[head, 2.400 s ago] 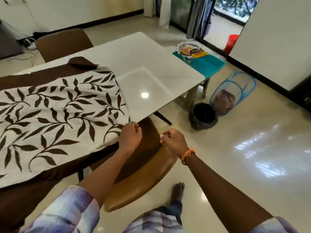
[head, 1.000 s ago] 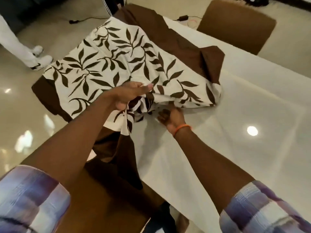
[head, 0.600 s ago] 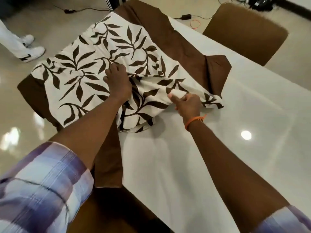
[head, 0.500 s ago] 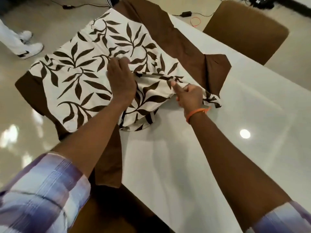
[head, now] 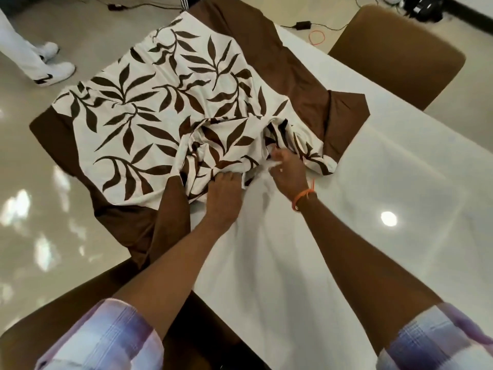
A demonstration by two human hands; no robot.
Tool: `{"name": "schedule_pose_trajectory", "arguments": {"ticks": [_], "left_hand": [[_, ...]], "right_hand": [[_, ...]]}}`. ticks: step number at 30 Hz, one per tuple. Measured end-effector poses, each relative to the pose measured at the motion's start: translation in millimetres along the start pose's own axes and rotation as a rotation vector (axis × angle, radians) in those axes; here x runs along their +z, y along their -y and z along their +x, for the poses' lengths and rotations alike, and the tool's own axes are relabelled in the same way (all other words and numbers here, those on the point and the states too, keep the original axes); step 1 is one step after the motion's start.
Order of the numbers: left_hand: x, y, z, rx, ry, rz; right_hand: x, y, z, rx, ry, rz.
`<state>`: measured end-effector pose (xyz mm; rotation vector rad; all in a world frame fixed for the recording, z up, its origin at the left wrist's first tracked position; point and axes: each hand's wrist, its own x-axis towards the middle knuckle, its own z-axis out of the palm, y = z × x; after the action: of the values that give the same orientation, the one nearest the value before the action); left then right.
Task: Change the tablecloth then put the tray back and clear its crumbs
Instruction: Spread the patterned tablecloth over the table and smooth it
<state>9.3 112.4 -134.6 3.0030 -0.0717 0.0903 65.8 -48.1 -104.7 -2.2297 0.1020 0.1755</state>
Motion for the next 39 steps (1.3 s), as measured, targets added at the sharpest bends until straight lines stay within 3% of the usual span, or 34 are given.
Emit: {"name": "schedule_pose_trajectory", "arguments": {"ticks": [2,4,5,8,10,13,17,21,23,25,28,33,35,37,39], "left_hand": [[-15,-15,-17,0.015,-0.07,-0.201],[-33,-41,-47,0.006,0.022,-0.406],[-40,-54,-62,0.004,0.102,-0.501],[-52,-92,-91,0.029,0.204,-0.617],[-54,-111,-102,0.026,0.229,-0.556],[-48,-122,-120,0.038,0.287,-0.382],[-32,-127,-155,0.158,0.238,0.021],[-16,-111,-177,0.15,0.15,0.112],[-22,-114,-194,0.069,0.176,0.056],[-28,-127,-214,-0.053,0.313,-0.119],[-28,-174,-252,-0.08,0.463,-0.414],[-32,-301,-326,-0.098,0.749,-0.804],[-43,-341,-350,-0.084,0.813,-0.932],[-54,-358,-360,-0.104,0.817,-1.022],[-59,-347,-363,0.003,0.768,-0.986]], "right_hand": [[7,-8,-22,0.218,-0.068,0.144],[11,-11,-37,0.527,-0.035,0.45],[11,-14,-42,0.591,0.014,0.57],[-3,-16,-53,0.593,0.098,0.633],[-19,-31,-61,0.605,-0.034,0.606],[-59,-73,-77,0.556,-0.24,0.453],[-126,-139,-122,0.49,-0.279,0.183],[-187,-144,-191,0.583,-0.435,0.551],[-213,-165,-236,0.645,-0.474,0.747],[-227,-190,-277,0.649,-0.558,0.754],[-229,-240,-330,0.812,-0.769,0.853],[-215,-248,-383,0.978,-0.759,0.771],[-205,-221,-404,0.978,-0.725,0.425],[-193,-201,-426,0.785,-0.724,-0.052],[-176,-191,-445,0.649,-0.68,-0.223]]}}
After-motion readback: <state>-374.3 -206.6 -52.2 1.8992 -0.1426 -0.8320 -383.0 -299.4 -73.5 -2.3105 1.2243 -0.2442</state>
